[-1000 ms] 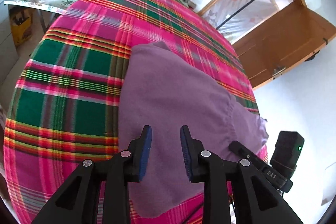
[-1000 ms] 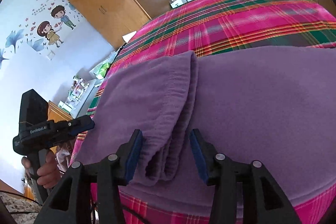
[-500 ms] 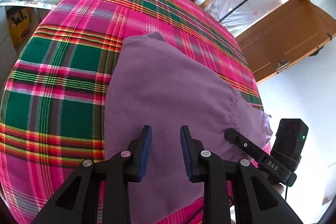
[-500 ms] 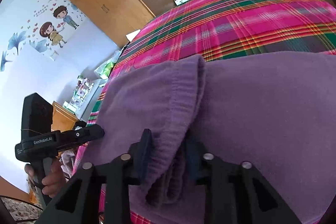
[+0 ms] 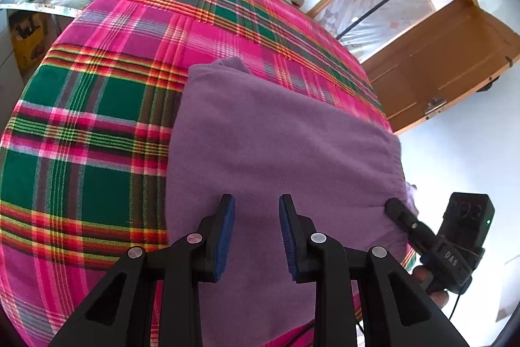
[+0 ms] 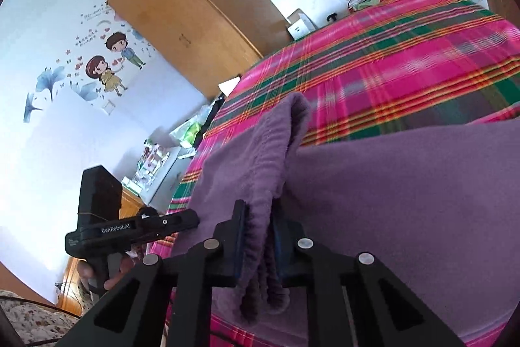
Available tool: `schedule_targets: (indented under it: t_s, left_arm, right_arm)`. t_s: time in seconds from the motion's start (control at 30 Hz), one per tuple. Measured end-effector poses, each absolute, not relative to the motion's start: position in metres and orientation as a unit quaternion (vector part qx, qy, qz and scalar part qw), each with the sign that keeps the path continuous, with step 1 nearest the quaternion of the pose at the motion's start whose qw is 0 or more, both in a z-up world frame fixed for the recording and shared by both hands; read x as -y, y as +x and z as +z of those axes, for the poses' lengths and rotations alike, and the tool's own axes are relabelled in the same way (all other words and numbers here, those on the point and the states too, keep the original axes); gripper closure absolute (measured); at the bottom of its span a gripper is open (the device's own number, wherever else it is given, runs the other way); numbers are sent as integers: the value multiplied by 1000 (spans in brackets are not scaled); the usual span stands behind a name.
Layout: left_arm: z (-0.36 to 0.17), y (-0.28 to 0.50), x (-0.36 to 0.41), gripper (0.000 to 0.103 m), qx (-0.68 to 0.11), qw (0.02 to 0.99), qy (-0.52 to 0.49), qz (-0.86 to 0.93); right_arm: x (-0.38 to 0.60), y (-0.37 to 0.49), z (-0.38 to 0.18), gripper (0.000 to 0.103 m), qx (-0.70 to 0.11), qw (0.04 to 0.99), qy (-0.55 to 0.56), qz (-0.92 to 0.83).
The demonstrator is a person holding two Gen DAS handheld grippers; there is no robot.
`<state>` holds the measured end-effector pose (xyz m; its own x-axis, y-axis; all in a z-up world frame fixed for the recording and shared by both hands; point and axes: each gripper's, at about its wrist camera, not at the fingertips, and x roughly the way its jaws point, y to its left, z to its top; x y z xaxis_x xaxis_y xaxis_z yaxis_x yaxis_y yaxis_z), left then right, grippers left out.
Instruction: Fold clothes
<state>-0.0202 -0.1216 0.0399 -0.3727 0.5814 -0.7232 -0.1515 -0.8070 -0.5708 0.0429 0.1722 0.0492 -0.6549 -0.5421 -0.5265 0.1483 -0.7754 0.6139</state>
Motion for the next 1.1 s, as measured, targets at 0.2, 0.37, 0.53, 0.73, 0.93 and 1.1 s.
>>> schedule_targets:
  t_s: [0.2, 0.37, 0.53, 0.73, 0.93, 1.1]
  left_arm:
    - [38, -19, 111, 74, 202, 240, -517, 797]
    - [34, -22, 106, 74, 196, 242, -522, 794]
    - [33, -26, 102, 74, 190, 243, -525, 794]
    - [33, -24, 100, 74, 184, 250, -523, 794]
    - [31, -20, 100, 74, 182, 256, -517, 797]
    - [34, -16, 92, 74, 184, 263, -517, 794]
  right_arm:
    - [-191, 46, 45, 88, 273, 170, 379, -868]
    - [-197, 48, 31, 88, 279, 155, 392, -863]
    - [-200, 44, 20, 87, 281, 145, 404, -858]
    - [-205, 43, 13, 80, 278, 128, 409, -860]
    - [-210, 59, 30, 78, 253, 110, 364, -890]
    - [-196, 66, 30, 78, 232, 129, 361, -894]
